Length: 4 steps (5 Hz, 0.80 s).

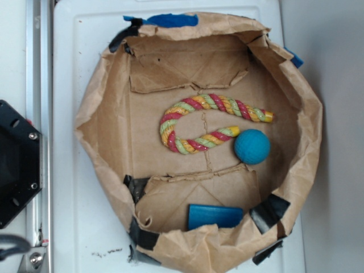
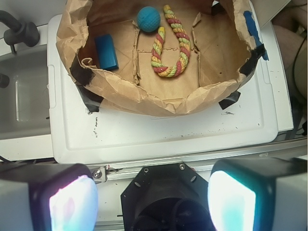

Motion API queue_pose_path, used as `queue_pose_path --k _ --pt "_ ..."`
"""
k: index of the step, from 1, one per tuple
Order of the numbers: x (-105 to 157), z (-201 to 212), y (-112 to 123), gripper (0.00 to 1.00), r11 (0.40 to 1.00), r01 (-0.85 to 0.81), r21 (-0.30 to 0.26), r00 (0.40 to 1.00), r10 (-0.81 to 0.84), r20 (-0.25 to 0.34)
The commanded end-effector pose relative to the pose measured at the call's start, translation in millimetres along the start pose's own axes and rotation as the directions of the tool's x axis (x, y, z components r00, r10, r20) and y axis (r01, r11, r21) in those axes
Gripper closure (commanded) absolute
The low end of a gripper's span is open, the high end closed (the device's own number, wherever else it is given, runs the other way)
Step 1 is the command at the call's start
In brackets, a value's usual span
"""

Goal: Grab the blue ball.

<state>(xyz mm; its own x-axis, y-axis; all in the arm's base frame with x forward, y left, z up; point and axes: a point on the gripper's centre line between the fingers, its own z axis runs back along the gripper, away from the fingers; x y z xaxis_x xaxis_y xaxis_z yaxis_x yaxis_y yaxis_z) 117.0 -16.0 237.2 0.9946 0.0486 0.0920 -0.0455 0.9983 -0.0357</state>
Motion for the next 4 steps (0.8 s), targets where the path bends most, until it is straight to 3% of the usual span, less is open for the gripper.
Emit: queue_pose_path --k 1,2,3,4 --pt "0 0 0 0.0 1.0 0.0 0.0 1.0 0.0 0.0" --pt "38 -4 -3 0.0 1.0 -0.024 0.003 1.0 0.024 0.017" --pt "76 -9 14 0.0 0.998 -0.02 -0.062 0.996 0.025 0.089" --pt "104 -28 24 0.0 0.998 0.021 -0.052 0.987 -0.013 0.163"
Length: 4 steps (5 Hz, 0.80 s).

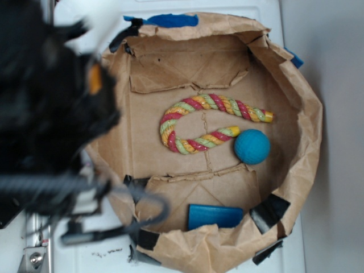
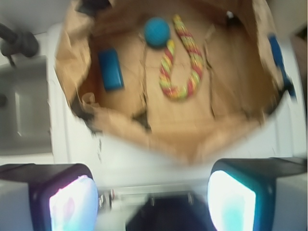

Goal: Grab the blue ball.

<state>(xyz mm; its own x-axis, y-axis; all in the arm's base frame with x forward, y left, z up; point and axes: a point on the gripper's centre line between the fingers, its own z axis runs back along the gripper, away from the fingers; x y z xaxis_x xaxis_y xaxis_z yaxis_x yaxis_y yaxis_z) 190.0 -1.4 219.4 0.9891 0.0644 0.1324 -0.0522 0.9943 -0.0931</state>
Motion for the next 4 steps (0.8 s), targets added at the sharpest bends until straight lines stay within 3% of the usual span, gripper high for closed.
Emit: queue_pose_path --k 1,3,4 --pt "32 -4 12 0.0 0.999 0.034 0.003 0.992 -0.034 0.121" --pt "32 -4 12 0.0 0.999 0.034 0.003 0.992 -0.034 0.121" --pt "44 -56 13 0.0 0.997 0.033 0.067 0.992 -0.041 0.123"
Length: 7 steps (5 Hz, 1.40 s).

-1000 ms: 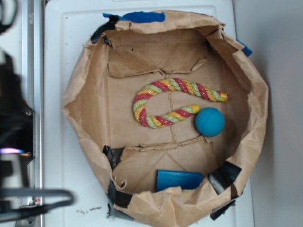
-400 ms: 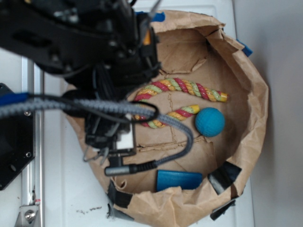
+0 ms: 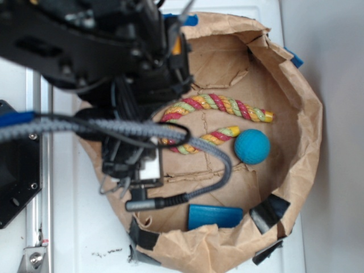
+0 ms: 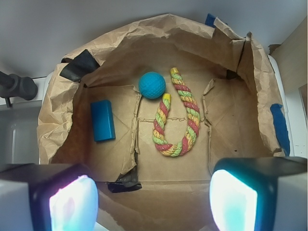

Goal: Grab the blue ball.

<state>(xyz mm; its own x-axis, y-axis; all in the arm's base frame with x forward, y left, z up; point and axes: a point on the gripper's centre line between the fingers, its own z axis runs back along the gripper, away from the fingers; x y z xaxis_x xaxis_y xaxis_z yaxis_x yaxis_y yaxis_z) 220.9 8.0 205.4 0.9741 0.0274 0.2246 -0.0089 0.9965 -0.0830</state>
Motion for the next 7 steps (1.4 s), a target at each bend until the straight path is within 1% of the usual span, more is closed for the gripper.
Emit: queue_pose_path --k 1,2,3,4,5,6,7 --pt "24 -76 -1 0.0 0.985 -0.012 0.169 0.999 0.005 0.041" --pt "41 -95 12 0.0 0.989 -0.019 0.144 0.999 0.011 0.051" --pt "63 -100 20 0.0 0.988 -0.049 0.144 0.998 0.042 0.05" --pt "71 -96 37 0.0 0.993 -0.084 0.084 0.995 0.079 0.061" --pt "69 -89 46 0.0 0.995 -0.091 0.051 0.994 0.087 0.072" --pt "57 -87 40 0.0 0.997 -0.069 0.042 0.995 0.066 0.078" --pt "41 -79 30 0.0 0.999 -0.036 -0.016 0.99 0.038 0.138"
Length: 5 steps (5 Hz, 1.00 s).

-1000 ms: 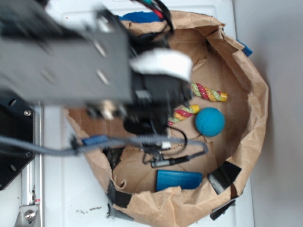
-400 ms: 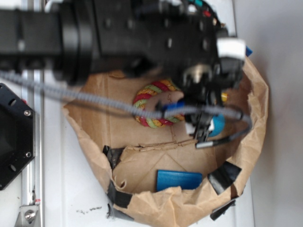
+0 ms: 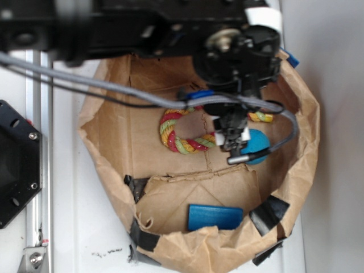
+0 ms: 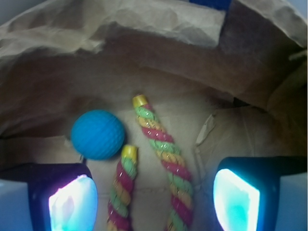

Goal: Grab the blue ball.

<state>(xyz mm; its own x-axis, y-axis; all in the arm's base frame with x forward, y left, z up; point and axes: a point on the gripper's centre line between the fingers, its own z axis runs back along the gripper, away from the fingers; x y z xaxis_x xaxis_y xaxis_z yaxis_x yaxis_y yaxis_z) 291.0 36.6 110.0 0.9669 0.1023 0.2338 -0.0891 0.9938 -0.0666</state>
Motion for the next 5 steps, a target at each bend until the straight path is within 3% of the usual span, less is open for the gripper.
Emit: queue_pose_path --k 1,2,3,4,5 --pt "-18 29 -28 0.0 0.996 0.081 -0.022 0.989 -0.078 0.126" --pt "-18 25 -44 0.0 0.995 0.103 0.003 0.987 -0.102 0.122" --pt "-9 14 -50 0.0 0.989 0.145 -0.03 0.985 -0.141 0.102" --pt "-4 7 -54 0.0 0.99 0.142 -0.019 0.986 -0.14 0.089" --pt "0 4 -55 0.0 0.988 0.149 -0.045 0.986 -0.145 0.086"
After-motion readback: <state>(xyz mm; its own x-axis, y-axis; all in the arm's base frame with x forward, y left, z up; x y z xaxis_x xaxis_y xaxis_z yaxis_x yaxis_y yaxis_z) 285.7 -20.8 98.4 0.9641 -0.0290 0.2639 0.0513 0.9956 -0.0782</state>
